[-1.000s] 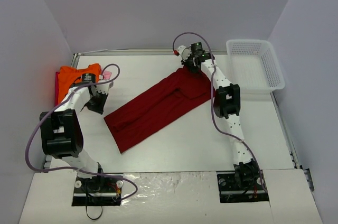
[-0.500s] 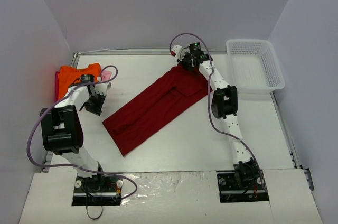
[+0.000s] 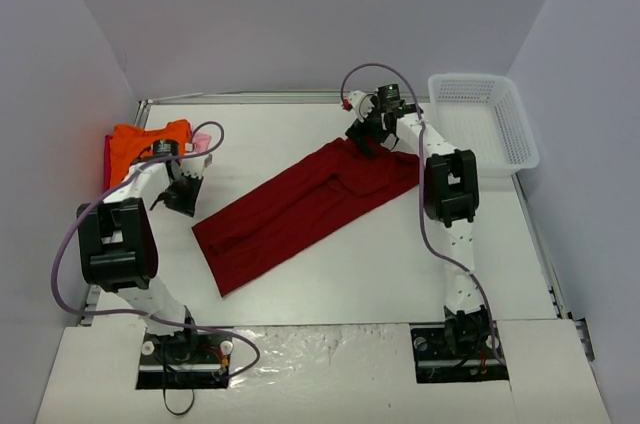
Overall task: Fold and stack the t-shirts
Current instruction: Rotate the tshirt 90 degrees
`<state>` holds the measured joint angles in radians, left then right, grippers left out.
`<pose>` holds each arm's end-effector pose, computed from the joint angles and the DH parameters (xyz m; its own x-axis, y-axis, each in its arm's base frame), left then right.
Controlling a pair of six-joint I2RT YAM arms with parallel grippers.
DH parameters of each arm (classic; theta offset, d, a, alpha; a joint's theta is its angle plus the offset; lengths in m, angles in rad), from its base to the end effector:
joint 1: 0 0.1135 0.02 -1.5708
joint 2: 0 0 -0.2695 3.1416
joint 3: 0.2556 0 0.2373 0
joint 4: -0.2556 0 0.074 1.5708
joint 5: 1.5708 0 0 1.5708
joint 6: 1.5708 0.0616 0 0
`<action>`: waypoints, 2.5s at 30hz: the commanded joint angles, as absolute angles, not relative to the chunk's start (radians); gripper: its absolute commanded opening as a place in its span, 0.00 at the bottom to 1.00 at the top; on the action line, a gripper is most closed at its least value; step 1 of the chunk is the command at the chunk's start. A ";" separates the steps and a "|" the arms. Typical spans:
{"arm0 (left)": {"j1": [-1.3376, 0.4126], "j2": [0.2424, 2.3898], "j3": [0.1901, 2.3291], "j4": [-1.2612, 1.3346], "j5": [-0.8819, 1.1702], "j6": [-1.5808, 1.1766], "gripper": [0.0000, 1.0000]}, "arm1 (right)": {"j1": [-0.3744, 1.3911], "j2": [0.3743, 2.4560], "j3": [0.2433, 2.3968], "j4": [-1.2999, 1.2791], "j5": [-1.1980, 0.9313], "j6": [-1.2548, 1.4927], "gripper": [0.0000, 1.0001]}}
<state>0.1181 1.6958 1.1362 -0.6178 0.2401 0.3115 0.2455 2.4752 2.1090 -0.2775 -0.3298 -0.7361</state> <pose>0.3307 0.0245 0.1863 -0.8804 0.1953 -0.4322 0.2583 0.9617 -0.0916 0.5515 0.1587 0.1745 -0.1084 -0.6820 -0.7233 -0.7475 0.5355 -0.3930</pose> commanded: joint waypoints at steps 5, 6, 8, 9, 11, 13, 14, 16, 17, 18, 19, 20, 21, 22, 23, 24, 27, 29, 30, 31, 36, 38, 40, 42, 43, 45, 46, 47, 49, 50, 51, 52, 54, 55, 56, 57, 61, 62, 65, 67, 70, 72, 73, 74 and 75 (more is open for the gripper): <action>0.118 1.569 1.144 -0.583 0.290 0.324 0.07 | 0.143 2.208 1.864 -0.301 -0.316 -0.620 1.00; 0.118 1.546 1.143 -0.580 0.291 0.324 0.13 | 0.134 2.195 1.800 -0.298 -0.321 -0.620 1.00; 0.118 1.526 1.138 -0.578 0.298 0.322 0.26 | 0.114 2.165 1.743 -0.295 -0.350 -0.617 1.00; 0.118 1.508 1.137 -0.577 0.295 0.321 0.37 | 0.110 2.157 1.700 -0.293 -0.359 -0.615 1.00; 0.120 1.484 1.126 -0.572 0.291 0.321 0.41 | 0.109 2.138 1.668 -0.285 -0.362 -0.612 1.00; 0.120 1.467 1.115 -0.571 0.287 0.322 0.45 | 0.106 2.117 1.631 -0.255 -0.364 -0.598 1.00; 0.120 1.453 1.112 -0.571 0.285 0.324 0.46 | 0.106 2.109 1.625 -0.242 -0.365 -0.594 1.00; 0.121 1.439 1.104 -0.565 0.279 0.324 0.50 | 0.106 2.102 1.635 -0.219 -0.364 -0.584 1.00; 0.121 1.428 1.098 -0.565 0.276 0.325 0.52 | 0.106 2.102 1.650 -0.222 -0.359 -0.568 1.00; 0.121 1.425 1.095 -0.565 0.269 0.327 0.55 | 0.106 2.100 1.664 -0.224 -0.359 -0.563 1.00; 0.121 1.421 1.094 -0.566 0.267 0.328 0.59 | 0.106 2.086 1.680 -0.224 -0.359 -0.563 1.00; 0.121 1.413 1.091 -0.566 0.264 0.330 0.62 | 0.107 2.076 1.687 -0.224 -0.351 -0.561 1.00; 0.124 1.408 1.085 -0.566 0.264 0.330 0.64 | 0.106 2.065 1.693 -0.224 -0.350 -0.561 1.00; 0.124 1.405 1.081 -0.561 0.267 0.331 0.66 | 0.106 2.040 1.700 -0.222 -0.347 -0.561 1.00; 0.126 1.402 1.080 -0.561 0.271 0.333 0.66 | 0.106 2.028 1.710 -0.219 -0.347 -0.564 1.00; 0.127 1.402 1.080 -0.560 0.270 0.334 0.69 | 0.106 2.010 1.719 -0.219 -0.348 -0.565 1.00; 0.127 1.405 1.084 -0.564 0.270 0.334 0.75 | 0.106 1.977 1.752 -0.219 -0.334 -0.548 1.00; 0.127 1.404 1.085 -0.565 0.268 0.334 0.83 | 0.104 1.954 1.747 -0.219 -0.333 -0.542 1.00; 0.129 1.402 1.083 -0.563 0.270 0.334 0.84 | 0.104 1.928 1.740 -0.224 -0.328 -0.534 1.00; 0.129 1.399 1.080 -0.563 0.270 0.334 0.85 | 0.104 1.913 1.727 -0.227 -0.325 -0.529 1.00; 0.129 1.401 1.077 -0.557 0.273 0.333 0.86 | 0.104 1.823 1.625 -0.372 -0.321 -0.546 0.81; 0.130 1.399 1.077 -0.555 0.279 0.331 0.86 | 0.101 1.781 1.573 -0.414 -0.314 -0.566 0.50; 0.130 1.399 1.074 -0.549 0.285 0.331 0.86 | 0.095 1.755 1.482 -0.422 -0.302 -0.580 0.19; 0.130 1.401 1.074 -0.548 0.288 0.330 0.84 | 0.087 1.727 1.406 -0.422 -0.302 -0.581 0.00; 0.130 1.402 1.074 -0.548 0.290 0.330 0.84 | 0.084 1.723 1.385 -0.423 -0.302 -0.583 0.00; 0.130 1.402 1.071 -0.548 0.293 0.330 0.84 | 0.078 1.715 1.353 -0.429 -0.305 -0.586 0.00; 0.130 1.402 1.069 -0.549 0.293 0.330 0.84 | 0.077 1.715 1.330 -0.436 -0.308 -0.586 0.00; 0.130 1.402 1.068 -0.549 0.291 0.330 0.84 | 0.077 1.718 1.321 -0.440 -0.319 -0.589 0.00; 0.130 1.401 1.065 -0.549 0.293 0.330 0.84 | 0.077 1.733 1.299 -0.452 -0.322 -0.588 0.00; 0.130 1.401 1.063 -0.549 0.293 0.331 0.84 | 0.077 1.741 1.296 -0.462 -0.325 -0.588 0.00; 0.132 1.402 1.062 -0.549 0.293 0.330 0.84 | 0.077 1.756 1.290 -0.465 -0.327 -0.588 0.00; 0.132 1.404 1.062 -0.549 0.293 0.331 0.84 | 0.075 1.762 1.284 -0.468 -0.330 -0.589 0.00; 0.132 1.407 1.062 -0.551 0.291 0.330 0.84 | 0.077 1.787 1.267 -0.468 -0.328 -0.589 0.00; 0.132 1.408 1.062 -0.551 0.293 0.331 0.84 | 0.077 1.796 1.266 -0.468 -0.328 -0.589 0.00; 0.132 1.410 1.063 -0.552 0.291 0.331 0.85 | 0.077 1.818 1.259 -0.471 -0.328 -0.589 0.00; 0.132 1.411 1.065 -0.555 0.290 0.331 0.84 | 0.077 1.827 1.258 -0.471 -0.330 -0.591 0.00; 0.133 1.414 1.065 -0.555 0.284 0.333 0.84 | 0.077 1.882 1.259 -0.476 -0.341 -0.595 0.00; 0.132 1.414 1.065 -0.555 0.281 0.331 0.84 | 0.077 1.905 1.262 -0.477 -0.341 -0.595 0.00; 0.135 1.416 1.066 -0.555 0.276 0.333 0.85 | 0.077 1.956 1.281 -0.477 -0.342 -0.597 0.00; 0.137 1.419 1.068 -0.555 0.275 0.334 0.85 | 0.077 1.983 1.304 -0.477 -0.345 -0.597 0.00; 0.135 1.425 1.074 -0.560 0.264 0.334 0.85 | 0.077 2.048 1.362 -0.479 -0.344 -0.597 0.00; 0.138 1.425 1.074 -0.558 0.256 0.334 0.85 | 0.077 2.109 1.408 -0.480 -0.345 -0.592 0.00; 0.138 1.425 1.072 -0.558 0.253 0.333 0.85 | 0.077 2.156 1.470 -0.489 -0.348 -0.591 0.00; 0.143 1.425 1.069 -0.555 0.252 0.333 0.85 | 0.080 2.183 1.508 -0.494 -0.354 -0.589 0.00; 0.146 1.427 1.068 -0.552 0.249 0.334 0.85 | 0.081 2.212 1.549 -0.503 -0.359 -0.589 0.00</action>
<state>0.1307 1.4437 1.0527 -0.5591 0.2649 0.3294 0.0792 2.0769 1.4940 -0.5278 -0.3614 -0.5774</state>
